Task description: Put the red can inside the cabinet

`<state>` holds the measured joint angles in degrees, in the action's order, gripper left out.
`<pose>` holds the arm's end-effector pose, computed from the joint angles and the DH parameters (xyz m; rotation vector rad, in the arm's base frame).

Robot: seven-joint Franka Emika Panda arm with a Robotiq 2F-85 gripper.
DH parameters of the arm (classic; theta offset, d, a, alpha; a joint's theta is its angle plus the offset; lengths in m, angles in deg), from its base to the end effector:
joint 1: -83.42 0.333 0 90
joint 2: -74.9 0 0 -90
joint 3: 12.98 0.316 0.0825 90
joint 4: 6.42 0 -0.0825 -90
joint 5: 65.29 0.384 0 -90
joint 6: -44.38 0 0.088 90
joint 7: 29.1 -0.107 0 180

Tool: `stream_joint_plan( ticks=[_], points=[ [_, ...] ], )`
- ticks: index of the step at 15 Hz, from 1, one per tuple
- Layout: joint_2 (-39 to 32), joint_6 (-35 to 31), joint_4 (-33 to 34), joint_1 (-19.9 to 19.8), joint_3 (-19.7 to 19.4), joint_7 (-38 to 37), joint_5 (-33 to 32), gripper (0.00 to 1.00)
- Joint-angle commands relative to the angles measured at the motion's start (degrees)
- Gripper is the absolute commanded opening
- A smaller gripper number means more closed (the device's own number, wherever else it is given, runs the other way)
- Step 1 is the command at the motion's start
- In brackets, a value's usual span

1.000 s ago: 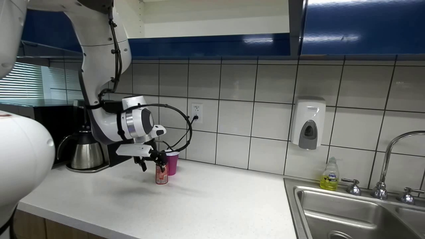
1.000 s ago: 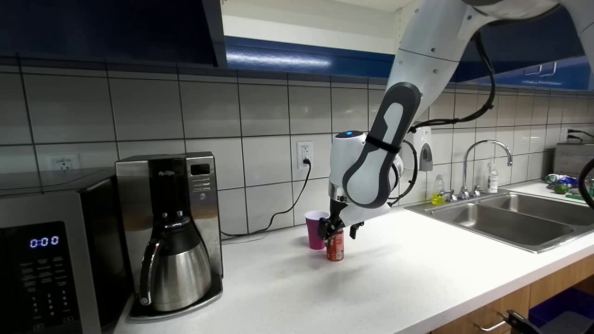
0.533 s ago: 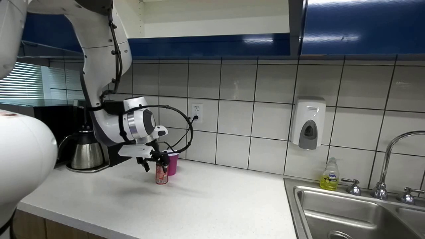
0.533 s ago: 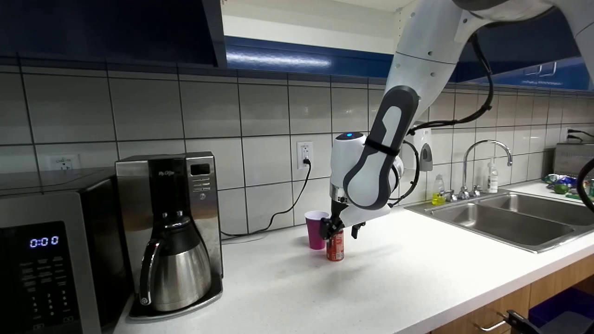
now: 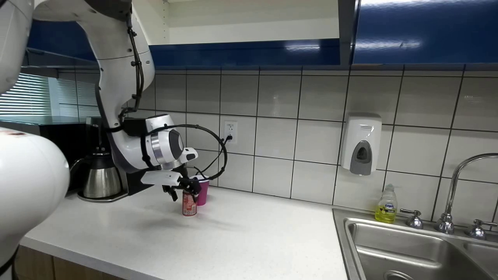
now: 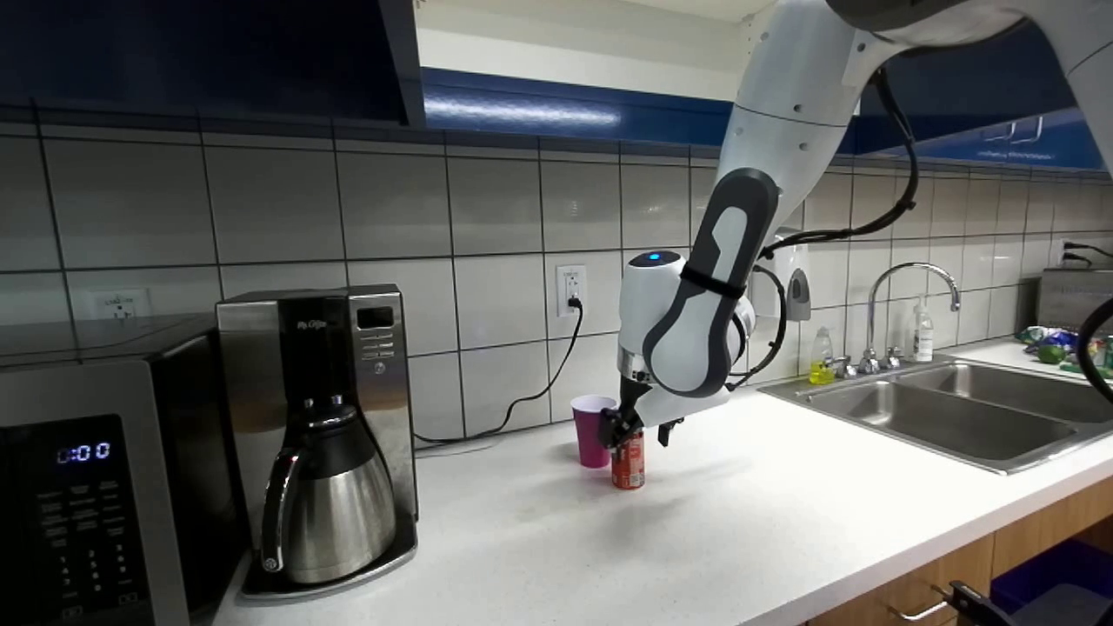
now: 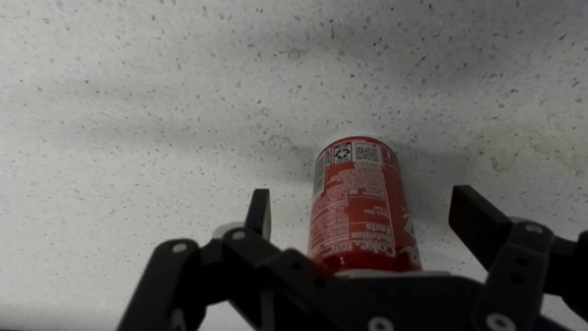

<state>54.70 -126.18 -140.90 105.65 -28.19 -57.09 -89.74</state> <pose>0.5275 0.0913 0.2117 2.9764 0.1113 0.4781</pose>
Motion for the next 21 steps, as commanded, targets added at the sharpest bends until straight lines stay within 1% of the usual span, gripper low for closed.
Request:
stream_joint_plan(
  ticks=[1,8,17,18,19,21],
  points=[
    [-1.46,-1.36,1.36,2.24,-2.33,-2.50,-1.31,1.00],
    [-2.56,-1.98,2.48,5.06,-5.26,-3.08,-1.02,1.00],
    [-3.72,-2.88,3.13,7.28,-7.47,-3.11,-0.54,1.00],
    [-3.80,-2.97,3.19,7.38,-7.55,-2.96,-0.47,0.75],
    [-3.91,-3.08,3.26,7.59,-7.76,-2.92,-0.47,0.74],
    [-4.15,-3.43,3.43,7.91,-7.98,-3.01,-0.50,0.58]
  ],
)
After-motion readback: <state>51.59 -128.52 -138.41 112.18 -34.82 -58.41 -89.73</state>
